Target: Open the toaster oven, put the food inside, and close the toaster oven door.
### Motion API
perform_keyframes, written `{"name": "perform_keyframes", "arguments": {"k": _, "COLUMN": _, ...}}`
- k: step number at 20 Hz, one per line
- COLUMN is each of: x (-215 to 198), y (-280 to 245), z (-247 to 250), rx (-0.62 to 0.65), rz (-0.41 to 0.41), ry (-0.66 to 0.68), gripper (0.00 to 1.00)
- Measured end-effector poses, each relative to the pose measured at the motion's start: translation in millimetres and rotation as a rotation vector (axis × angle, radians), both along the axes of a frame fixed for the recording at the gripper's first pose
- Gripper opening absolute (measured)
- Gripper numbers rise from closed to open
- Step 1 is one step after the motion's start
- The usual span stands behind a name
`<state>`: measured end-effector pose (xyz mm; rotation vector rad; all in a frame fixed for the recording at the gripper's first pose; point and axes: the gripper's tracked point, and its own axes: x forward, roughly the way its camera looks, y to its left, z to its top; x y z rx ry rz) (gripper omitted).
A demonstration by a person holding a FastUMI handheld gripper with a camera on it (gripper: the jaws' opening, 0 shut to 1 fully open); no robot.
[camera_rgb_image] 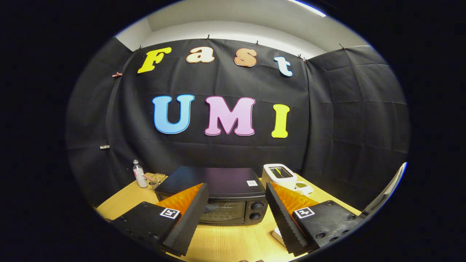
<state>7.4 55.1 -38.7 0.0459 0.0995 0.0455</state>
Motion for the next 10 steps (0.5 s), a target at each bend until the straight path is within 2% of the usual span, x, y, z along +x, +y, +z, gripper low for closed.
{"name": "perform_keyframes", "arguments": {"k": 7, "x": 26.5, "y": 31.6, "z": -36.1, "rx": 0.042, "rz": 0.03, "ry": 0.139, "gripper": 0.98}}
{"name": "perform_keyframes", "arguments": {"k": 10, "x": 40.3, "y": 49.5, "z": -53.4, "rx": 0.022, "rz": 0.053, "ry": 0.176, "gripper": 0.98}}
